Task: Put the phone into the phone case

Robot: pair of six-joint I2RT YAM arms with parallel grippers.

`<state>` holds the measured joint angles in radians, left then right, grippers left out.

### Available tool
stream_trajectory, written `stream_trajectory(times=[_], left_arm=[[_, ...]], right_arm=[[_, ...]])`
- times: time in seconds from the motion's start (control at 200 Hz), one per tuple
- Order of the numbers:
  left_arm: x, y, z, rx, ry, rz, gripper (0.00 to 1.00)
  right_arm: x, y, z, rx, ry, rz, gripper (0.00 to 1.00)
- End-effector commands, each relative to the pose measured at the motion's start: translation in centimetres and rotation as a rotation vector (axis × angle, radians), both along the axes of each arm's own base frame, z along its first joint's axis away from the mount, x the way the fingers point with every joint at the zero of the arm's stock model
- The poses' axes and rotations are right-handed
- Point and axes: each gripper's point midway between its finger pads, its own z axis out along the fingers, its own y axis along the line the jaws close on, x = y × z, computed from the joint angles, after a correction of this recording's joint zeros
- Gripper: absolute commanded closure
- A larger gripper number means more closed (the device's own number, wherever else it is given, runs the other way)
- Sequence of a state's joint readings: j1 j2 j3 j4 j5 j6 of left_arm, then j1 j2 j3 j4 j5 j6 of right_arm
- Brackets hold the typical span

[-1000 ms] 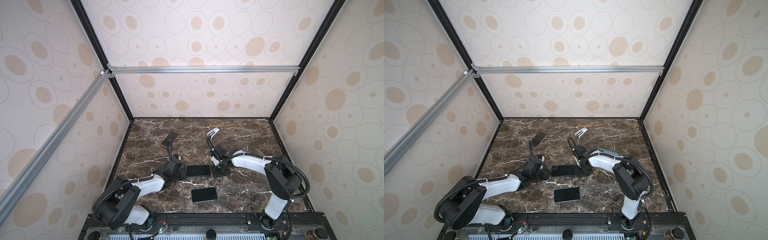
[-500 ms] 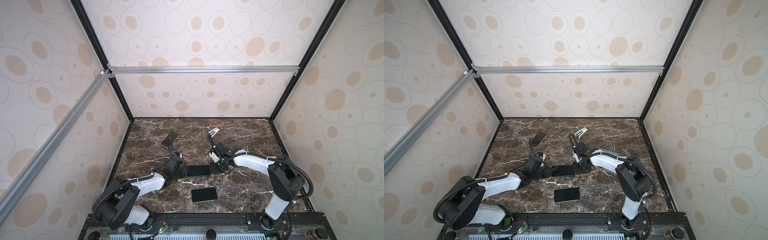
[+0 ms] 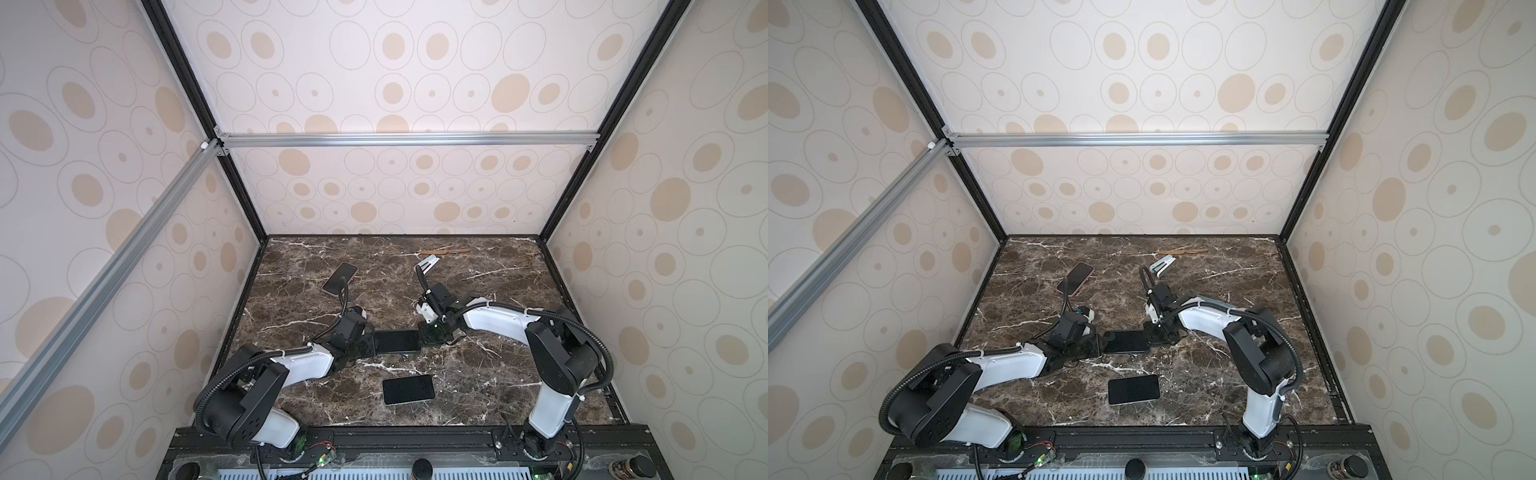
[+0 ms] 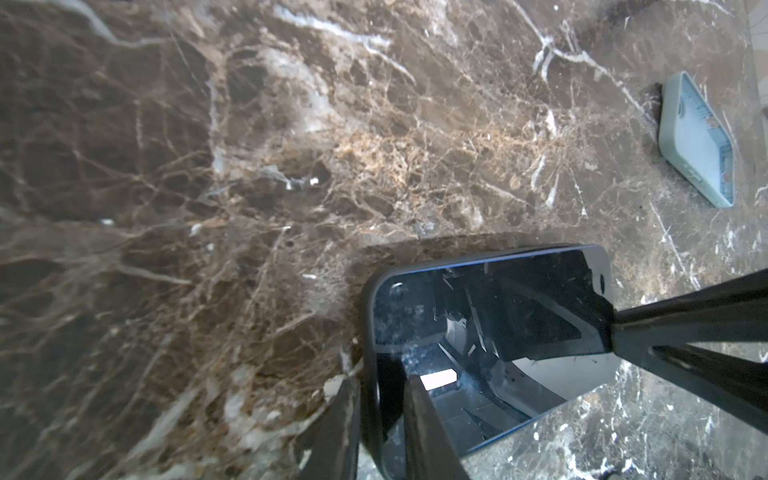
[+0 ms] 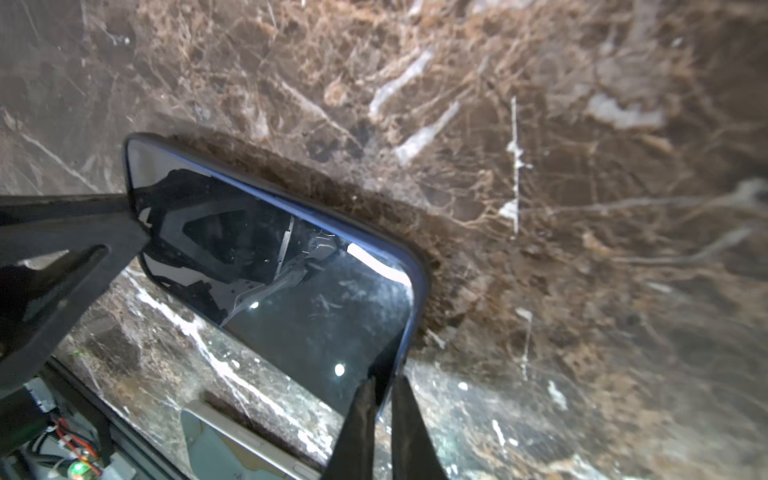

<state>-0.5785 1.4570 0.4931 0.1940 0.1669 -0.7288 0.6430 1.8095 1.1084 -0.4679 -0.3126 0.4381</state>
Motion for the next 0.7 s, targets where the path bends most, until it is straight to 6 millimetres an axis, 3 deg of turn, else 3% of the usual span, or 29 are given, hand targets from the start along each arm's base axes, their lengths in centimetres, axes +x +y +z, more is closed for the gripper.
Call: stream_trajectory(times=[0.0, 0.35, 0.695], left_arm=[[-0.2, -0.2, -0.3, -0.016, 0.003, -0.005, 0.8], [-1.9, -0.1, -2.5, -0.038, 0.078, -0.002, 0.81], [-2.4, 0.0, -3.2, -0.062, 0.082, 0.009, 0.81]], right_arm=[[-0.8, -0.4, -1.9, -0.034, 0.058, 0.003, 0.91], [-3.0, -1.9, -5.7, -0.131, 0.142, 0.014, 0.92], [-5.3, -3.9, -10.2, -0.289, 0.2, 0.071, 0.92]])
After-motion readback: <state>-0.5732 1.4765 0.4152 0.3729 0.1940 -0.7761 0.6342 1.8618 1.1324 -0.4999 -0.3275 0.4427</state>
